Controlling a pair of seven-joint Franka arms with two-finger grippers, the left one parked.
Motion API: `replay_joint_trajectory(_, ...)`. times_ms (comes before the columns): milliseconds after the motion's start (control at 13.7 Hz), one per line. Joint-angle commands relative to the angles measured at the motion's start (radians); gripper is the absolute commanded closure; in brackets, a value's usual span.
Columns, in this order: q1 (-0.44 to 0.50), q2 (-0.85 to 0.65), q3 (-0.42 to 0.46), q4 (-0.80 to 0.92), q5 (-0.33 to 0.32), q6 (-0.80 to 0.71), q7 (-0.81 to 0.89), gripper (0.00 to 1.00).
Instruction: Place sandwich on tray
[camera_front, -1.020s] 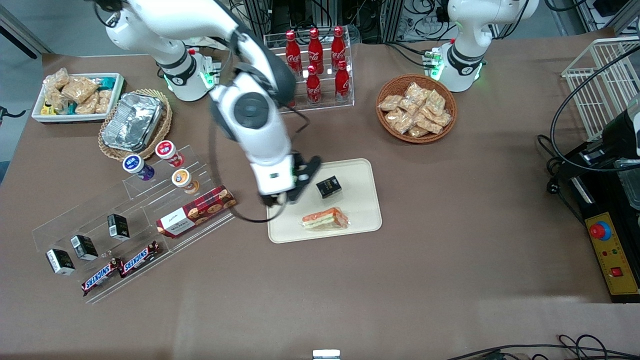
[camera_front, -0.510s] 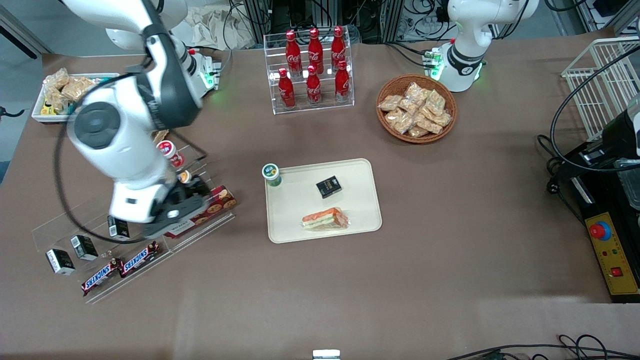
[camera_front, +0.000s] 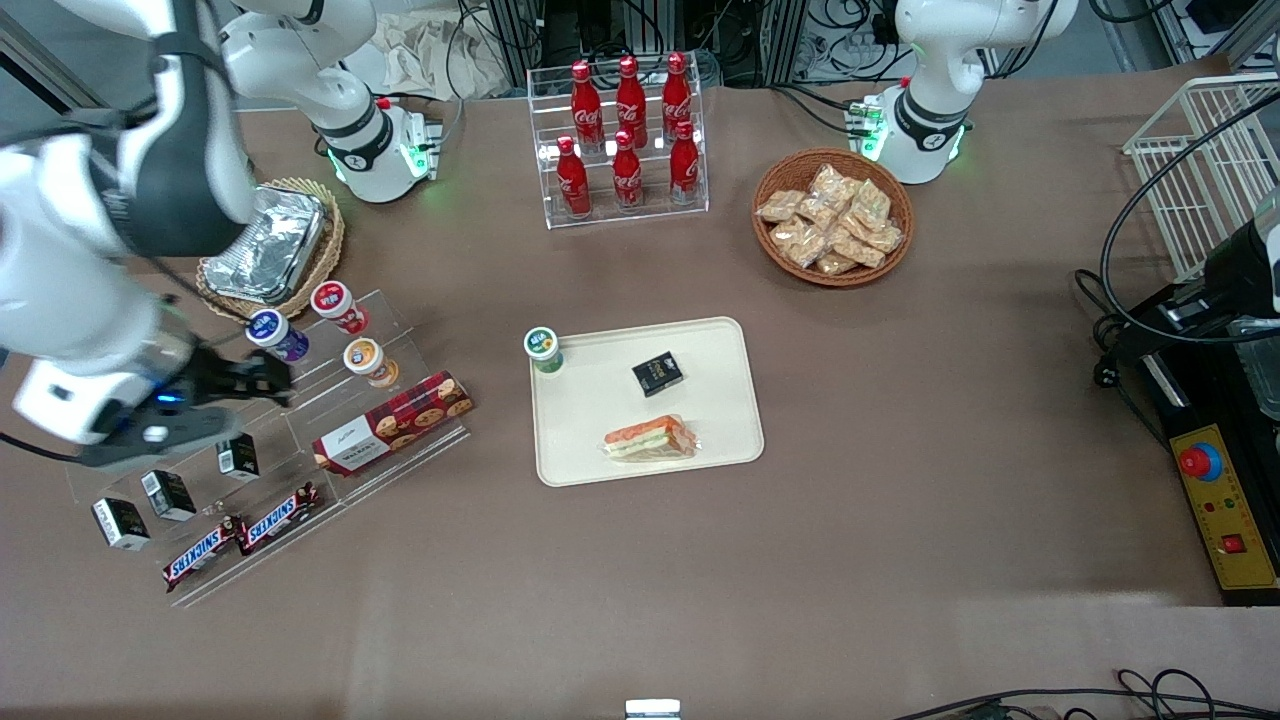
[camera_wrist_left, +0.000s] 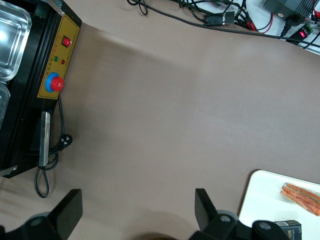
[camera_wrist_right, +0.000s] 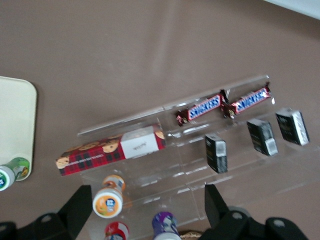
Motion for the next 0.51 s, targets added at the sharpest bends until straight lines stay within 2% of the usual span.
replay_joint_trajectory(0, -0.072, -0.078, 0.021, -0.034, 0.007, -0.078, 0.030, 0.00)
replay_joint_trajectory(146, -0.141, -0.121, 0.060, -0.036, -0.003, -0.125, 0.032, 0.00)
replay_joint_trajectory(291, -0.267, -0.135, 0.160, -0.036, -0.014, -0.137, 0.030, 0.00)
replay_joint_trajectory(437, -0.338, -0.143, 0.222, -0.036, -0.054, -0.136, 0.032, 0.00)
